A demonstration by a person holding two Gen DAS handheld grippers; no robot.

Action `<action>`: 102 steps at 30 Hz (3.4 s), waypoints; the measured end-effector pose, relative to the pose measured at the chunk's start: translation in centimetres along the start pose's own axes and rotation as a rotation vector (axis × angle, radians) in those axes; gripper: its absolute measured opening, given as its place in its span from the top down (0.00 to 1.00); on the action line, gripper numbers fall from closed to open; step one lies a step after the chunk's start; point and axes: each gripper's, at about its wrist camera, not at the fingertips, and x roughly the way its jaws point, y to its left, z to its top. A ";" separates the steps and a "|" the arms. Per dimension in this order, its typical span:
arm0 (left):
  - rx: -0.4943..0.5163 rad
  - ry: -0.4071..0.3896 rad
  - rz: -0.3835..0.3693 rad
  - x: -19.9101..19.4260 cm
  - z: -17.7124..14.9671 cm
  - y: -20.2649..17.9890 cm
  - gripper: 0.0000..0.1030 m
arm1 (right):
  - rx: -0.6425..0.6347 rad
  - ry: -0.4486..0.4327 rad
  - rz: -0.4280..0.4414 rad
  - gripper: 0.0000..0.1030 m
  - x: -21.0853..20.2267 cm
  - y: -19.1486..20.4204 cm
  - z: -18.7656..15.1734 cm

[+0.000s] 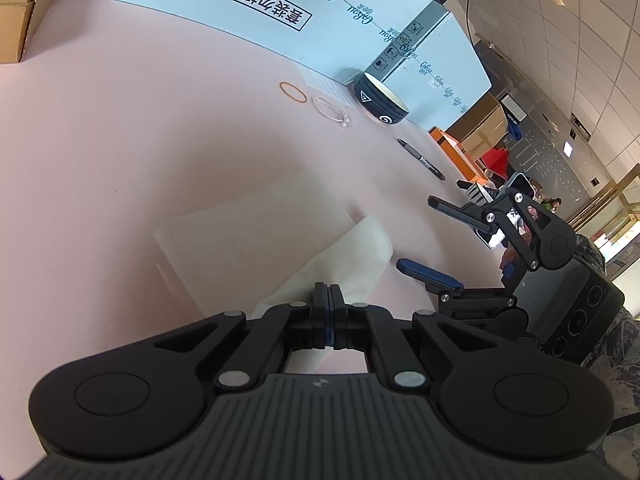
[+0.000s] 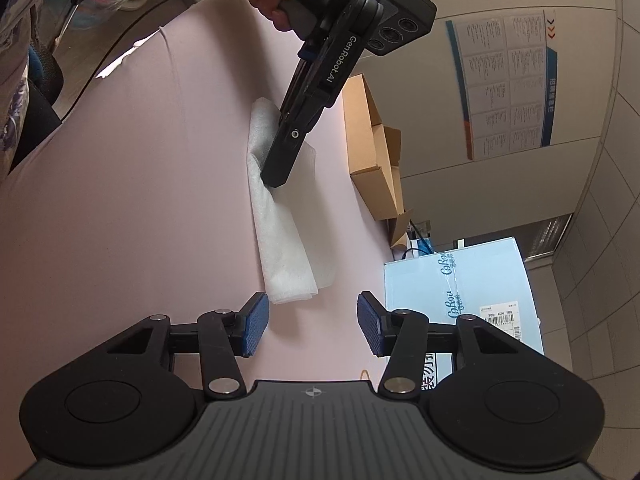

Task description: Fold shopping bag

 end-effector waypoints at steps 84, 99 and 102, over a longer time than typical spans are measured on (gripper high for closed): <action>0.326 0.170 0.156 -1.9 1.3 -3.4 0.90 | 1.776 -0.049 0.780 0.94 6.5 -8.8 -10.4; 0.731 0.046 0.220 -3.4 0.9 -8.7 0.17 | 1.653 0.028 0.876 0.94 5.9 -10.3 -8.8; 0.856 0.087 0.232 -1.7 0.7 -9.5 0.18 | 1.616 0.035 0.874 0.94 5.3 -10.4 -8.2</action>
